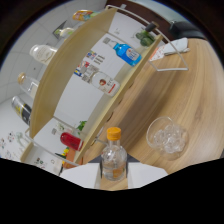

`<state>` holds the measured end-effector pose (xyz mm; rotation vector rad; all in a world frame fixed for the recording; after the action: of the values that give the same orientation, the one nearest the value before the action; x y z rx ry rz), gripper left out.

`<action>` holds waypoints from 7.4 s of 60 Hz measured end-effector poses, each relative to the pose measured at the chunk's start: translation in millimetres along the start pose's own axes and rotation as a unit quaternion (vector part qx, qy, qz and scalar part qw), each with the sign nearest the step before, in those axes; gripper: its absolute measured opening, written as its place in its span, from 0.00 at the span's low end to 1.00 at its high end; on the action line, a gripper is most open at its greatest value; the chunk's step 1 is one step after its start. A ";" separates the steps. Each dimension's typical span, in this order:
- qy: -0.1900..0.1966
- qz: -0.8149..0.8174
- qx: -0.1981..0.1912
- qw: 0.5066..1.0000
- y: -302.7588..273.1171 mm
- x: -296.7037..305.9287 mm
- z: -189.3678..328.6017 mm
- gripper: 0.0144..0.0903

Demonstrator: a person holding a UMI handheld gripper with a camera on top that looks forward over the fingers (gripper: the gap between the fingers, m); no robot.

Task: Make me a cup of Mount Fuji.

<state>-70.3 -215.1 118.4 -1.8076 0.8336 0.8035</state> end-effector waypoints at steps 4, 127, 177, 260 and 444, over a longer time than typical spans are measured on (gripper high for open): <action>-0.021 0.069 -0.001 0.997 -0.7 -3.0 3.9 0.28; 0.133 -0.448 -0.093 0.879 156.3 14.5 68.7 0.29; 0.033 -0.473 0.000 0.881 20.5 -23.9 -80.1 0.95; 0.064 -0.456 0.055 0.886 -232.5 26.4 7.8 0.28; 0.164 -0.458 -0.100 0.868 -222.2 288.0 -46.1 0.34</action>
<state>277.6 -243.8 6.5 -2.2410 0.0073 -0.0500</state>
